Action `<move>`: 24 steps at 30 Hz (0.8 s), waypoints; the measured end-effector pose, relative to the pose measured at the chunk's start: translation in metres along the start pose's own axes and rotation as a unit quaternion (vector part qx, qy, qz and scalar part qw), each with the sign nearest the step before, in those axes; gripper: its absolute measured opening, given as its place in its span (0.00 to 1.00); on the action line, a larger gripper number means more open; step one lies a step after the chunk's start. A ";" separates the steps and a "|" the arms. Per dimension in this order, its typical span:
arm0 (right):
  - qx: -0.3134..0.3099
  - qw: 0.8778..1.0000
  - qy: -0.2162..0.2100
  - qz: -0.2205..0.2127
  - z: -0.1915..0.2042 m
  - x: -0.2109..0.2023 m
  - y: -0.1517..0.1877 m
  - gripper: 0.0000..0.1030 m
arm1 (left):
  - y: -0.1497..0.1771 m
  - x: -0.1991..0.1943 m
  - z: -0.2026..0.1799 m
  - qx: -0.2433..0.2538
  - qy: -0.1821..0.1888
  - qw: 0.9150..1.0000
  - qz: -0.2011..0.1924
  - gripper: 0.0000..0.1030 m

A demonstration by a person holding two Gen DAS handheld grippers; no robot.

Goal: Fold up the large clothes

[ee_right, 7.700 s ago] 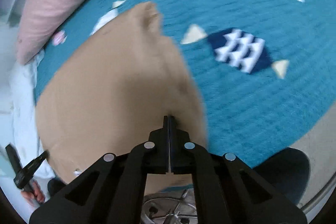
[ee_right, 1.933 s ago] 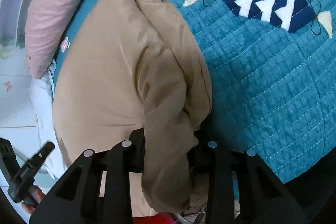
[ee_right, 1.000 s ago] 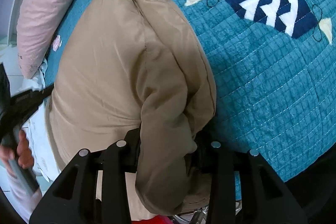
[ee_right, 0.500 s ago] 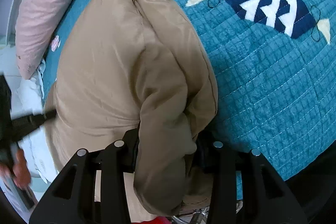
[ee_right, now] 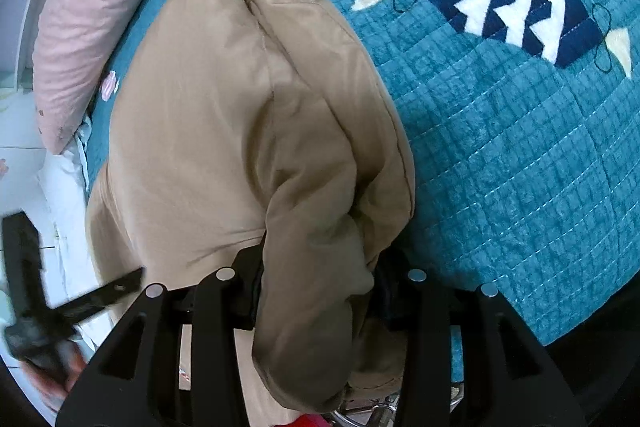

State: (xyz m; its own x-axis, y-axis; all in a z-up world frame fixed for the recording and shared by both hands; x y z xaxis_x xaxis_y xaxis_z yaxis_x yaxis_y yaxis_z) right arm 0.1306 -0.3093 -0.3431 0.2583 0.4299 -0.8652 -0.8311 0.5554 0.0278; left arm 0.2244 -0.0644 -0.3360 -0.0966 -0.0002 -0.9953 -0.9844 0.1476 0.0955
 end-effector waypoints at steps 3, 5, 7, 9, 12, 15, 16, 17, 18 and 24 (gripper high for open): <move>-0.012 1.000 0.011 0.000 0.005 0.001 0.001 0.40 | -0.018 0.003 0.006 -0.047 0.010 0.998 0.033 0.03; -0.006 1.000 0.005 0.001 0.002 0.000 0.001 0.40 | -0.020 -0.007 0.004 -0.047 0.005 0.997 0.058 0.02; -0.002 1.000 0.000 0.000 0.001 -0.001 0.001 0.40 | -0.008 -0.021 0.003 -0.028 0.004 0.998 0.049 0.02; -0.002 1.000 0.004 -0.004 0.001 -0.001 0.002 0.40 | 0.016 -0.017 0.004 -0.020 0.017 0.998 0.058 0.02; -0.003 1.000 0.007 -0.006 0.001 -0.001 0.002 0.42 | 0.028 0.019 0.012 -0.041 0.013 0.999 0.028 0.02; -0.022 0.999 0.030 -0.007 0.012 0.003 0.006 0.43 | 0.009 0.021 0.006 -0.064 -0.003 0.997 0.053 0.03; -0.021 0.999 0.034 -0.009 0.013 0.004 0.007 0.43 | 0.004 0.020 0.004 -0.062 -0.013 0.996 0.068 0.03; -0.018 0.999 0.034 -0.009 0.014 0.004 0.006 0.43 | 0.001 0.018 0.004 -0.057 -0.022 0.995 0.074 0.03; -0.017 0.999 0.034 -0.010 0.014 0.004 0.007 0.43 | 0.003 0.010 -0.003 -0.037 -0.040 0.996 0.074 0.03; -0.015 1.000 0.010 -0.010 0.002 -0.002 0.004 0.43 | 0.043 -0.003 -0.008 -0.001 -0.059 0.997 0.047 0.02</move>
Point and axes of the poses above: each gripper's, at about its wrist camera, not at the fingertips, and x roughly the way its jaws point, z to its left, y to its underside, the point moved 1 cm from there along x, roughly the way its jaws point, and after that the axes turned 4 degrees about -y, right-handed, at the moved point
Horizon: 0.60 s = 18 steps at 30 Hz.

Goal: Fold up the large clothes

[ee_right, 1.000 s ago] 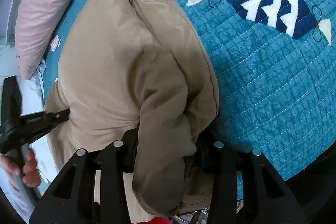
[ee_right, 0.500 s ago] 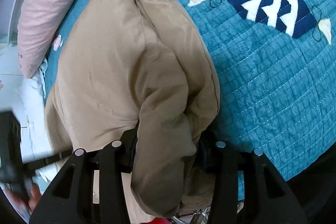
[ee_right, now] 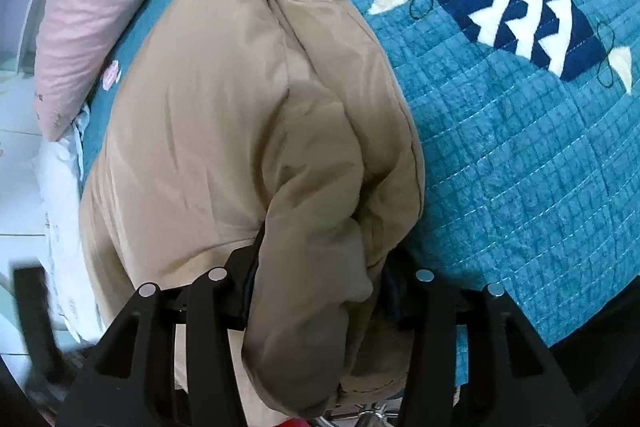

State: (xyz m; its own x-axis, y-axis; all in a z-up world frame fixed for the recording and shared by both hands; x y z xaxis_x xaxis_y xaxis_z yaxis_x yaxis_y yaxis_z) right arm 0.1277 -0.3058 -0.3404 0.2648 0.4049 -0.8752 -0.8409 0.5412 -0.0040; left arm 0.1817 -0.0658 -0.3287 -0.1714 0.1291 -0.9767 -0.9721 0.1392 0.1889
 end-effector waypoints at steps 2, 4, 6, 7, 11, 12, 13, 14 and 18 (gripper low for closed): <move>-0.007 1.000 0.007 0.001 0.000 -0.001 0.000 0.43 | 0.003 0.010 -0.001 0.008 -0.008 0.999 -0.032 0.02; -0.013 1.000 0.013 -0.002 0.001 -0.002 0.000 0.43 | 0.000 0.012 -0.007 0.015 -0.024 0.998 -0.049 0.02; -0.014 1.000 0.013 -0.003 0.001 -0.002 0.002 0.43 | -0.004 0.010 -0.014 0.025 -0.041 0.998 -0.052 0.03; -0.013 1.000 0.012 -0.002 0.000 -0.003 0.002 0.43 | -0.003 0.007 -0.017 0.035 -0.044 0.997 -0.048 0.02; -0.012 1.000 0.009 -0.001 -0.003 -0.004 0.003 0.43 | 0.013 -0.016 -0.023 0.034 -0.031 0.998 -0.040 0.02; -0.010 1.000 0.009 -0.001 -0.002 -0.003 0.003 0.43 | 0.017 -0.017 -0.022 0.035 -0.025 0.998 -0.045 0.02; -0.008 1.000 0.008 -0.001 -0.003 -0.004 0.003 0.43 | 0.017 -0.012 -0.022 0.037 -0.027 0.998 -0.053 0.02; -0.008 1.000 0.009 -0.001 -0.003 -0.005 0.003 0.43 | 0.013 -0.004 -0.021 0.037 -0.030 0.997 -0.057 0.02; -0.012 1.000 0.016 -0.002 -0.001 -0.004 0.001 0.43 | -0.008 0.003 -0.023 0.008 -0.009 0.999 -0.038 0.02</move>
State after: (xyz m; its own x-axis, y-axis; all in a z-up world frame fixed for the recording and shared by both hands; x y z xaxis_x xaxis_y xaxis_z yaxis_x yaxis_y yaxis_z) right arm 0.1253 -0.3075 -0.3375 0.2534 0.3787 -0.8902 -0.8514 0.5242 -0.0193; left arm 0.1856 -0.0889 -0.3354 -0.0944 0.1345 -0.9864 -0.9793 0.1657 0.1163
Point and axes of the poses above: each gripper's, at about its wrist camera, not at the fingertips, and x roughly the way its jaws point, z to its left, y to its underside, the point moved 1 cm from there along x, roughly the way its jaws point, and after that the axes turned 4 degrees about -y, right-handed, at the moved point
